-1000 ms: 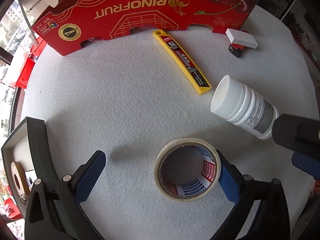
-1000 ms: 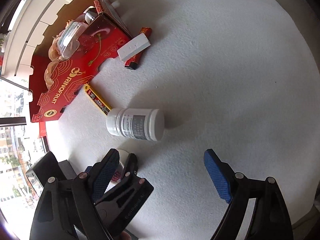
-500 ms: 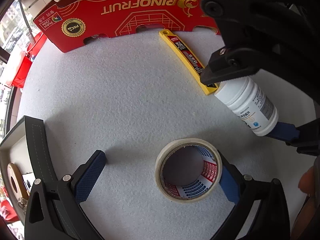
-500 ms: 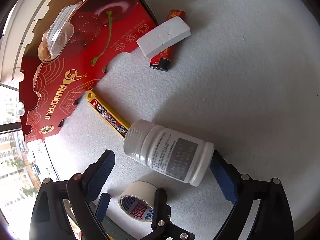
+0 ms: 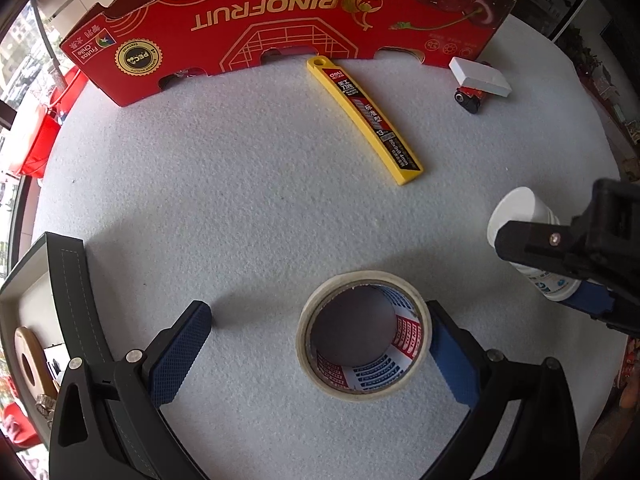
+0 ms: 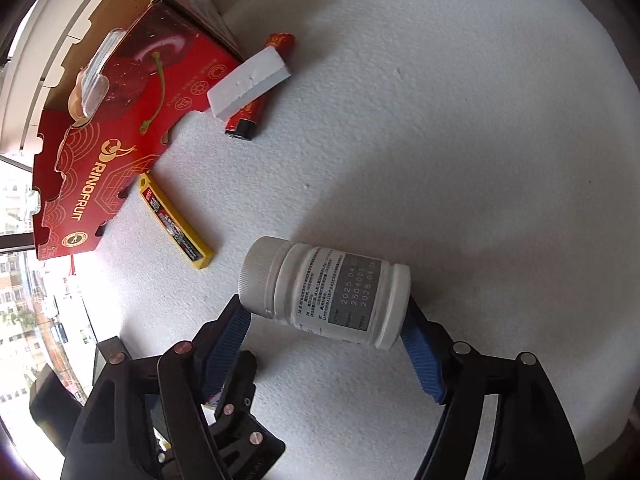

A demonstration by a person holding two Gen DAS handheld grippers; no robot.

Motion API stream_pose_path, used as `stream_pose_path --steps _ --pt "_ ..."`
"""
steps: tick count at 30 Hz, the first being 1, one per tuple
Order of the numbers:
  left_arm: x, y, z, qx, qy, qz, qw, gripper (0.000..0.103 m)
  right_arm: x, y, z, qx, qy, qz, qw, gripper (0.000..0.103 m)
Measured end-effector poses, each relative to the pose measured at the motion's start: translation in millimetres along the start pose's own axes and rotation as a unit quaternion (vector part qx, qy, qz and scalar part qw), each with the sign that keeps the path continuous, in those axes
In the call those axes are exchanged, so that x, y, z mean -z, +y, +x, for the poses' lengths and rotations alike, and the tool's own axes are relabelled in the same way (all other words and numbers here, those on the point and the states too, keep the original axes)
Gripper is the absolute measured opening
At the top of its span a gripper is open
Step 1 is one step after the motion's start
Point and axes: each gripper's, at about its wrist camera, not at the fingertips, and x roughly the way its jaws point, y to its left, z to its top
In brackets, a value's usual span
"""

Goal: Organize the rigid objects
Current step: 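Close the right tool on the large white pill bottle while the left tool grasps the tape roll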

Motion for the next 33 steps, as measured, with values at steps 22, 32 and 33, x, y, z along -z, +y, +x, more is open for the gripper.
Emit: stream_pose_path --steps 22,32,33 --pt "-4 -21 7 0.003 -0.008 0.014 0.9999 0.103 40 -50 -18 0.038 -0.012 -0.028 0.999 0.078" --pt "-8 -18 -1 0.000 0.008 0.010 0.9999 0.102 19 -47 -15 0.060 -0.008 0.004 0.998 0.075" --pt "-8 -19 0 0.000 0.012 0.011 0.9999 0.102 19 -48 -15 0.055 -0.007 0.002 0.998 0.075"
